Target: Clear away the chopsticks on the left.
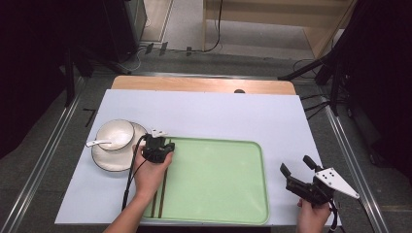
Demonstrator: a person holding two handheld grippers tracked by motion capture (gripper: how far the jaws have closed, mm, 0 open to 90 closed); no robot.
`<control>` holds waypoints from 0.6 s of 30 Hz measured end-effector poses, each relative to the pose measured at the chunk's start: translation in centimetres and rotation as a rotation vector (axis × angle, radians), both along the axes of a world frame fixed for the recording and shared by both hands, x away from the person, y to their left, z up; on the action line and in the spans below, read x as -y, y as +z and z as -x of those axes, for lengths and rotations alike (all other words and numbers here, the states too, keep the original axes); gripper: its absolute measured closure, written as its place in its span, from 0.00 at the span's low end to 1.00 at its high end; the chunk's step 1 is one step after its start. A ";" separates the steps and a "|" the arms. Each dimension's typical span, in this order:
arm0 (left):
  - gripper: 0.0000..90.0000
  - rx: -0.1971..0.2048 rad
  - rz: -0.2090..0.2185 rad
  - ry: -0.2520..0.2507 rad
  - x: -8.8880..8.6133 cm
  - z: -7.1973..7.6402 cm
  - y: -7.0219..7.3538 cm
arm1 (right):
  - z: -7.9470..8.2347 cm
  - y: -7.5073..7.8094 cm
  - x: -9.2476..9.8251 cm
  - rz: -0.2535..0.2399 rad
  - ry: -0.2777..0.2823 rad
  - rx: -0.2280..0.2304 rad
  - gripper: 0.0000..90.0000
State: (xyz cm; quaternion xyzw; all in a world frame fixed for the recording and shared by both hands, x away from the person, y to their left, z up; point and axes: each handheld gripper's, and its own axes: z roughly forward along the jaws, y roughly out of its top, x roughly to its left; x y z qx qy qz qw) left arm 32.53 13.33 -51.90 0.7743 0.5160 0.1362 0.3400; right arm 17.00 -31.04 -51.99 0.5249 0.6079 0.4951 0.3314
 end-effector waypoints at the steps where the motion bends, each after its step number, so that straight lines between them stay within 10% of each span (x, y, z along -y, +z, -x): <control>1: 0.98 0.002 0.000 -0.011 0.0 0.0 0.0 | 0.0 0.0 0.0 -0.001 0.000 0.001 0.14; 9: 0.82 0.102 0.070 -0.071 -1.1 1.1 1.0 | 0.0 0.0 0.1 0.000 0.001 0.001 0.14; 18: 0.14 0.234 0.139 -0.221 -3.5 3.9 2.5 | 0.0 0.0 -0.1 0.006 0.004 0.002 0.14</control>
